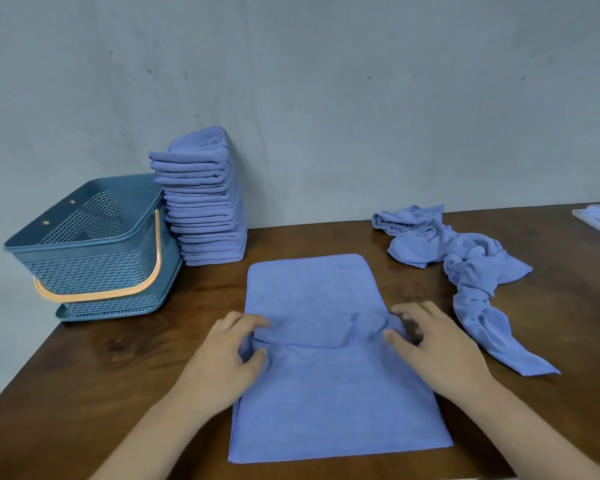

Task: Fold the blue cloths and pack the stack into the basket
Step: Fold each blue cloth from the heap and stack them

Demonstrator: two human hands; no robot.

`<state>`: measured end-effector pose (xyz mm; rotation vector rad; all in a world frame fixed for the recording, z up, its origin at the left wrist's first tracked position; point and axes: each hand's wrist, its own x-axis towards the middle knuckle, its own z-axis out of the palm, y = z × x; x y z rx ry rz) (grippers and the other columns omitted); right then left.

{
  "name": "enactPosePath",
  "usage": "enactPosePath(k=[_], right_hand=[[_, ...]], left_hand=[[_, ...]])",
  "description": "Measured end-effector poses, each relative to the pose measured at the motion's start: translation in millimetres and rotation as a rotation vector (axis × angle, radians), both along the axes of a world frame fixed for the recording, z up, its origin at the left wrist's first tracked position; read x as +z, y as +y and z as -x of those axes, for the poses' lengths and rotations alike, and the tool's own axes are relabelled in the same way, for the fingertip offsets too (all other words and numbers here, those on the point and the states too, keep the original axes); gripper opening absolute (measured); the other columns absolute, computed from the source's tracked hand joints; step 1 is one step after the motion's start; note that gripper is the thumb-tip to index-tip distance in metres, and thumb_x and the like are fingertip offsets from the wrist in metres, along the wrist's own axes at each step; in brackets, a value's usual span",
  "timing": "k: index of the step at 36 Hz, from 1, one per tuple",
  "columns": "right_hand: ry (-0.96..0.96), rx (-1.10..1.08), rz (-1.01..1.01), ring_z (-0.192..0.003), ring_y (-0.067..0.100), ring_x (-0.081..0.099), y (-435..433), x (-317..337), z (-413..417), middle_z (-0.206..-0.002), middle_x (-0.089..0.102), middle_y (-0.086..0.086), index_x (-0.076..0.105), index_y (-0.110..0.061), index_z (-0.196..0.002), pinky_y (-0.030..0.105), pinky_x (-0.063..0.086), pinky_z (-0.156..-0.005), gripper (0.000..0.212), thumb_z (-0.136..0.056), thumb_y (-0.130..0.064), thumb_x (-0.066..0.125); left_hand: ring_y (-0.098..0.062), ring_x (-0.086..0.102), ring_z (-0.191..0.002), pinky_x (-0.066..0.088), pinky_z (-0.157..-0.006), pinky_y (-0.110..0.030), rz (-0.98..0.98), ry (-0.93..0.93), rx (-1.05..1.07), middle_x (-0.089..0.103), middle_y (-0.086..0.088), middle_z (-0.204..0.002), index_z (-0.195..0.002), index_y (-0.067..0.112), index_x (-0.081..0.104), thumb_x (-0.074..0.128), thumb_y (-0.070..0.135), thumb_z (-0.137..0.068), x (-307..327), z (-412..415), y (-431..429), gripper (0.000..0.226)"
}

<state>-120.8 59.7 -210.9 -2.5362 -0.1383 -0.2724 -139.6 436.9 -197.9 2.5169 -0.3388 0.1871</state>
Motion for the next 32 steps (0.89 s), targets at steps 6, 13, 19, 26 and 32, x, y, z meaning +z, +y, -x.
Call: enactPosePath(k=[6,13,19,26,32], right_hand=[[0.128,0.277,0.176,-0.127,0.004,0.044,12.5,25.0,-52.7,-0.133,0.051,-0.037,0.060,-0.050,-0.135,0.039,0.040,-0.106,0.048,-0.095,-0.023,0.059],[0.132,0.497,0.406,-0.115,-0.003,0.045,19.0,32.8,-72.7,-0.115,0.060,-0.026,0.059,-0.041,-0.097,0.035,0.034,-0.106,0.022,-0.080,-0.027,0.061],[0.134,0.436,-0.109,-0.101,0.007,0.063,11.2,40.3,-64.5,-0.104,0.070,-0.017,0.057,-0.028,-0.081,0.036,0.051,-0.088,0.022,-0.088,-0.017,0.075],[0.106,0.229,-0.636,-0.071,0.018,0.048,23.9,59.1,-88.4,-0.078,0.058,0.014,0.060,-0.013,-0.085,0.036,0.037,-0.071,0.025,-0.095,-0.028,0.078],[0.076,0.075,-0.692,-0.085,0.015,0.066,45.4,60.4,-151.3,-0.092,0.072,-0.003,0.067,-0.011,-0.094,0.032,0.049,-0.079,0.025,-0.097,-0.034,0.075]], left_hand=[[0.003,0.052,-0.119,0.045,-0.103,-0.025,-0.266,0.068,-0.280,0.058,0.030,-0.120,-0.119,0.044,0.066,0.066,0.033,-0.091,10.8,-44.5,2.7,0.031],[0.004,0.061,-0.112,0.052,-0.095,-0.024,-0.348,0.053,-0.351,0.061,0.030,-0.124,-0.122,0.042,0.067,0.058,0.044,-0.102,11.2,-55.0,13.1,0.022],[-0.002,0.063,-0.087,0.051,-0.077,-0.022,-0.133,-0.001,-0.224,0.066,0.022,-0.099,-0.103,0.038,0.067,0.055,0.036,-0.109,9.2,-50.9,5.4,0.013],[-0.020,0.051,-0.079,0.039,-0.077,-0.038,0.540,0.048,0.088,0.056,-0.011,-0.084,-0.088,0.013,0.059,0.055,0.036,-0.105,41.3,-72.5,-12.3,0.029],[-0.020,0.067,-0.096,0.047,-0.089,-0.037,0.767,0.133,0.295,0.073,-0.012,-0.105,-0.092,0.020,0.072,0.061,0.050,-0.099,49.0,-132.1,-16.6,0.033]])
